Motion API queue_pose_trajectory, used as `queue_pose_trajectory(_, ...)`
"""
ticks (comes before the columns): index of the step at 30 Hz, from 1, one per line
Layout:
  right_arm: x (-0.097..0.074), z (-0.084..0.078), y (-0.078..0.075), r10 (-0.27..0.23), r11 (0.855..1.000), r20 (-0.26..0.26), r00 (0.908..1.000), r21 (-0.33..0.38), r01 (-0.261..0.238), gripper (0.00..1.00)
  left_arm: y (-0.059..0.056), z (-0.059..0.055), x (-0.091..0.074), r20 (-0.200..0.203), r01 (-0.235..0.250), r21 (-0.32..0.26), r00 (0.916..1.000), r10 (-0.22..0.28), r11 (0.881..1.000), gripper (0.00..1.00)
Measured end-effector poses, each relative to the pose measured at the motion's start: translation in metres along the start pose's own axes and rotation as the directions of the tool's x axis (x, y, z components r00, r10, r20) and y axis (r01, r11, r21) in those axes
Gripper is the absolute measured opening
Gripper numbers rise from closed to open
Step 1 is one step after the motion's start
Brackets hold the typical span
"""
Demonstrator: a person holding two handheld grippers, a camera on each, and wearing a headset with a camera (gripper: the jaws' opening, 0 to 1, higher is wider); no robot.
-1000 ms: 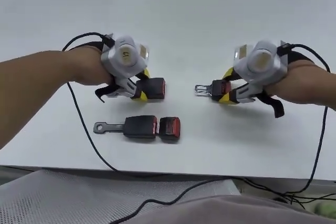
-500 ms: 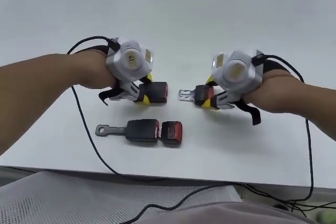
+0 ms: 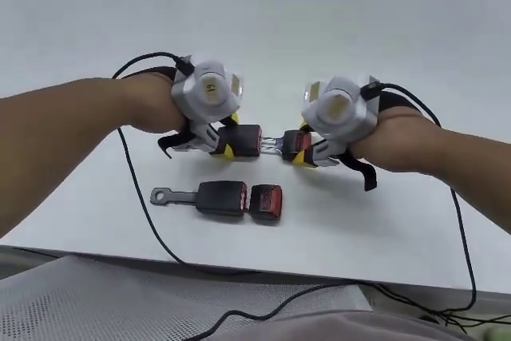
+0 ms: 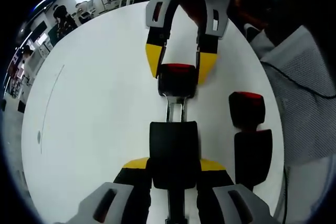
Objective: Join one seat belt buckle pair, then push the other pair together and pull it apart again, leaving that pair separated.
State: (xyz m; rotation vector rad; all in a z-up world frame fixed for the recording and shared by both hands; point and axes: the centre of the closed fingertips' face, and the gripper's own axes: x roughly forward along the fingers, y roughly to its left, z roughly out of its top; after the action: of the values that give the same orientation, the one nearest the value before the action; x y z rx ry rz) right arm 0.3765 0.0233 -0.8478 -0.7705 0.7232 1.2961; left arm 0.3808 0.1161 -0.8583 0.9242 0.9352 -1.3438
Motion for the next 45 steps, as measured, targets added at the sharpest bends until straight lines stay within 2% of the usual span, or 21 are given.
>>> queue_pose_trajectory(8, 0.007, 0.009, -0.001, -0.002, 1.0, 0.023, 0.9997, -0.027, 0.003, 0.32, -0.003, 0.003, 0.0, 0.003, -0.006, 0.009, 1.0, 0.006, 1.0, 0.33)
queue_pose_trajectory(12, 0.009, 0.009, -0.001, 0.013, 1.0, 0.049, 0.9987, 0.002, -0.013, 0.31, -0.004, 0.004, -0.001, 0.019, -0.013, 0.016, 0.9997, 0.013, 1.0, 0.33)
queue_pose_trajectory(16, 0.009, 0.01, 0.0, 0.015, 1.0, 0.055, 0.9984, 0.002, -0.016, 0.3, -0.004, 0.005, -0.001, 0.033, -0.015, 0.01, 0.9993, 0.015, 1.0, 0.33)
queue_pose_trajectory(30, 0.009, 0.02, 0.003, 0.026, 1.0, 0.056, 0.9981, -0.001, -0.026, 0.29, -0.004, 0.006, 0.0, 0.034, 0.009, 0.019, 0.9994, -0.009, 1.0, 0.33)
queue_pose_trajectory(36, 0.017, 0.033, 0.003, 0.033, 0.999, 0.065, 0.9973, 0.003, -0.033, 0.29, -0.003, 0.005, 0.0, 0.038, 0.008, 0.019, 0.9992, -0.009, 1.0, 0.33)
queue_pose_trajectory(45, 0.015, 0.03, 0.005, 0.04, 0.999, 0.069, 0.9968, -0.003, -0.04, 0.29, -0.003, 0.005, 0.0, 0.036, 0.007, 0.013, 0.9993, -0.007, 1.0, 0.33)
